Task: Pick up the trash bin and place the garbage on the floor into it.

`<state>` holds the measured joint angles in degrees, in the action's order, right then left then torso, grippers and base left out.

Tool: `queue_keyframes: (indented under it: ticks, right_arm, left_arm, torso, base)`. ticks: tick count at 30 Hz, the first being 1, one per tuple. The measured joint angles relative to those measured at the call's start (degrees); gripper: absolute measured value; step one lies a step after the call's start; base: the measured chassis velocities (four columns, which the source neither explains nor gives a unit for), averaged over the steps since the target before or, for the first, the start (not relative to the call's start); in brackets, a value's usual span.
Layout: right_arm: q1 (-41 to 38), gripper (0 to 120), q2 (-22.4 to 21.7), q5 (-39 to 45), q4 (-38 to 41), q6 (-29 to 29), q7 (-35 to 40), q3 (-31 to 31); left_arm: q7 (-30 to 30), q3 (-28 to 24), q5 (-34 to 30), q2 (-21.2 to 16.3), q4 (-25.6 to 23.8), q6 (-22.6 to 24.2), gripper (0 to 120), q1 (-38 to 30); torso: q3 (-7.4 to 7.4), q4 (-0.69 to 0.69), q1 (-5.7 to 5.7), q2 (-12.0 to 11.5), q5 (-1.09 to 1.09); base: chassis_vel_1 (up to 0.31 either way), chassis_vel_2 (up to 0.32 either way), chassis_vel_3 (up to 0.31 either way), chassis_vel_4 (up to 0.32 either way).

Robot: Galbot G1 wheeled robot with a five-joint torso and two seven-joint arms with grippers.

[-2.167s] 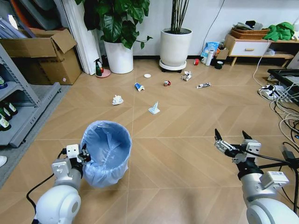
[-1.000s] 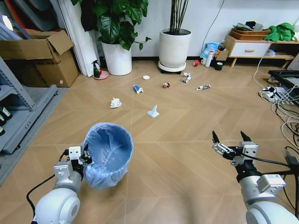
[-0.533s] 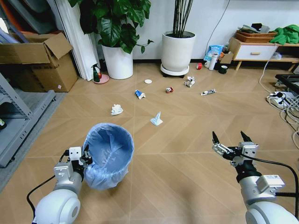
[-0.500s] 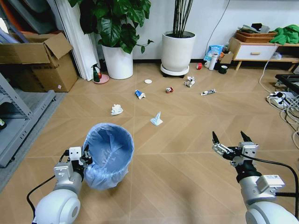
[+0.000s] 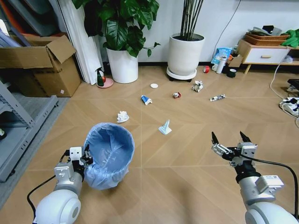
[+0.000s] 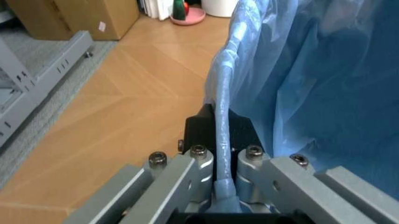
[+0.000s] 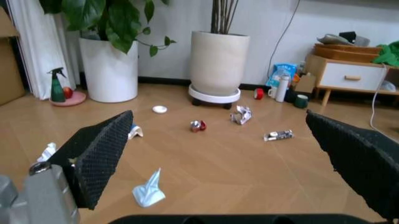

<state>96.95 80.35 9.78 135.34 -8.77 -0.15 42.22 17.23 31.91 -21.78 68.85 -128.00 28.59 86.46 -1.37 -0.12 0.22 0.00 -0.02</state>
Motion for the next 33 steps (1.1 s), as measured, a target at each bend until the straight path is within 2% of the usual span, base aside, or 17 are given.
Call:
queue_keyframes:
  ticks: [2, 3, 33]
  right_arm:
    - [0.0, 100, 0.1, -0.2, -0.1, 0.0, -0.1, 0.0]
    - [0.0, 100, 0.1, -0.2, -0.1, 0.1, -0.1, -0.1]
    - [0.0, 100, 0.4, -0.6, -0.4, 0.4, -0.8, -0.3]
  left_arm:
    - [-0.1, -0.1, 0.0, 0.0, 0.0, 0.0, 0, -0.1]
    - [-0.1, -0.1, 0.0, 0.0, 0.1, 0.0, 0, -0.1]
    - [-0.4, 0.1, 0.2, 0.2, 0.6, -0.7, 0, -0.4]
  torso:
    - [0.00, -0.02, 0.00, 0.0, -0.05]
    - [0.00, -0.01, 0.00, 0.0, 0.00]
    - [0.00, -0.01, 0.00, 0.0, -0.02]
  base:
    - [-0.074, 0.239, 0.081, -0.293]
    - [-0.076, 0.228, 0.072, -0.272]
    - [-0.067, 0.276, 0.065, -0.276]
